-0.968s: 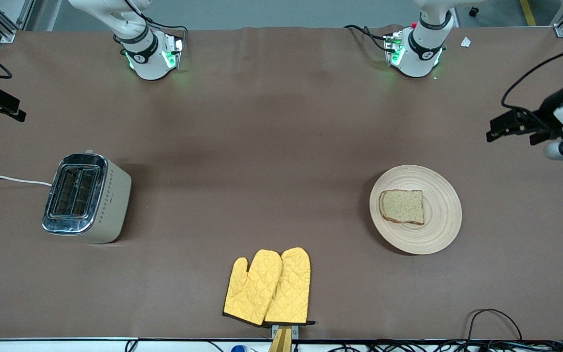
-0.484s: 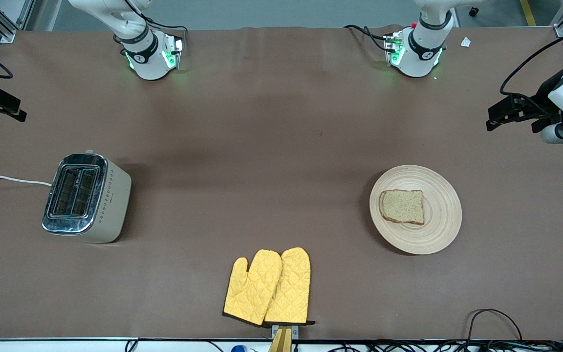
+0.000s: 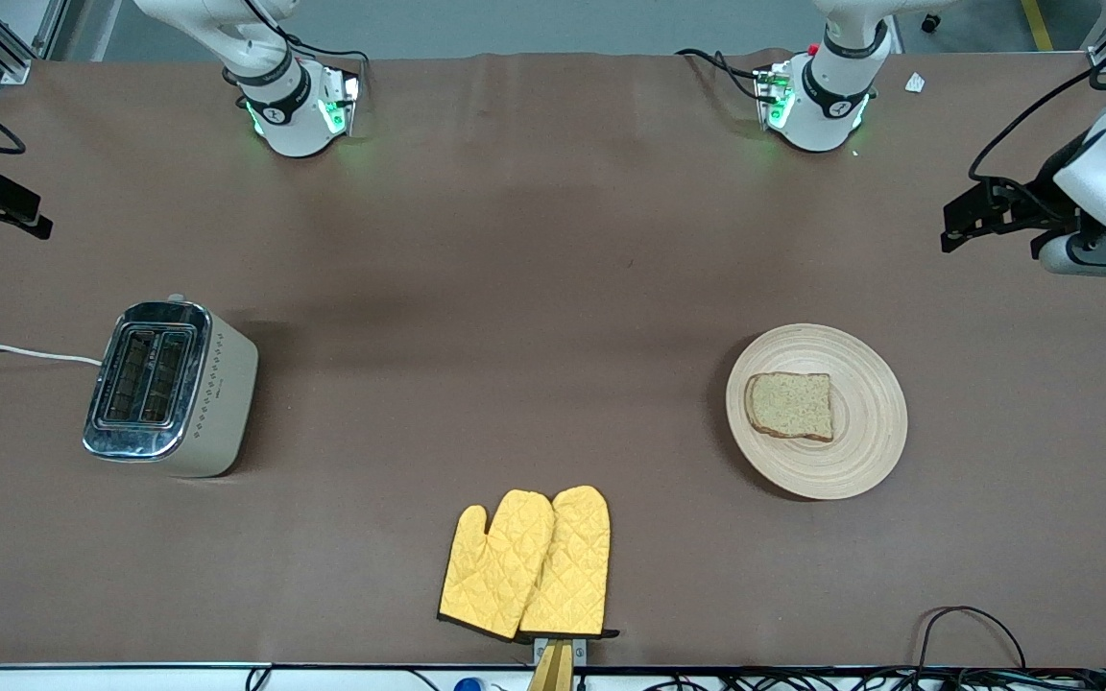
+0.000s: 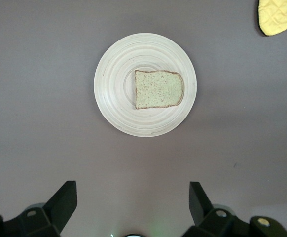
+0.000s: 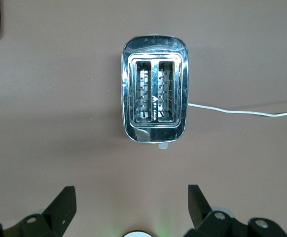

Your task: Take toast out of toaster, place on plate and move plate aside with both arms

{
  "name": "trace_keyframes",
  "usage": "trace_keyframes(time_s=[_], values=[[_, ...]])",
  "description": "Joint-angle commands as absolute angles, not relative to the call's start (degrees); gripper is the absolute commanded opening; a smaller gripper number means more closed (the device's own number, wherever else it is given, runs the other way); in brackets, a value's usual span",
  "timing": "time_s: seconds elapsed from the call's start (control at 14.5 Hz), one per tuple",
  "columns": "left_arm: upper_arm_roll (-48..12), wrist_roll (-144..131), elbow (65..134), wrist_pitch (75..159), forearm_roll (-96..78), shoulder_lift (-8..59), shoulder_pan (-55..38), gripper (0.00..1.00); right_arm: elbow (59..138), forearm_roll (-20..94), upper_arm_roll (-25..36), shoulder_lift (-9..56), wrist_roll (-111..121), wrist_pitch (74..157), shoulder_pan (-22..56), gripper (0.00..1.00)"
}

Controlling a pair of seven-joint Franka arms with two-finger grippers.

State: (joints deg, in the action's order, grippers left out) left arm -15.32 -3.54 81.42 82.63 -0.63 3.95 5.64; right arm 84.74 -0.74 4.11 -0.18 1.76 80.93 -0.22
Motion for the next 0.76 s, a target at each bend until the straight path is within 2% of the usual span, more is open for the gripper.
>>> trace_keyframes(time_s=[0.0, 0.14, 0.69], values=[[-11.89, -2.99, 82.88, 83.58, 0.53, 2.11, 1.17, 1.00, 83.85, 0.09, 4.04, 0.18, 2.20, 80.24, -0.70, 1.00], [-8.18, -3.25, 82.79, 84.11, 3.67, 2.20, -3.59, 1.00, 83.85, 0.18, 4.04, 0.18, 2.20, 80.24, -0.70, 1.00], [-8.09, -4.04, 82.09, 84.46, 3.69, 2.81, -3.51, 1.00, 83.85, 0.18, 4.04, 0.18, 2.11, 80.16, -0.53, 1.00]])
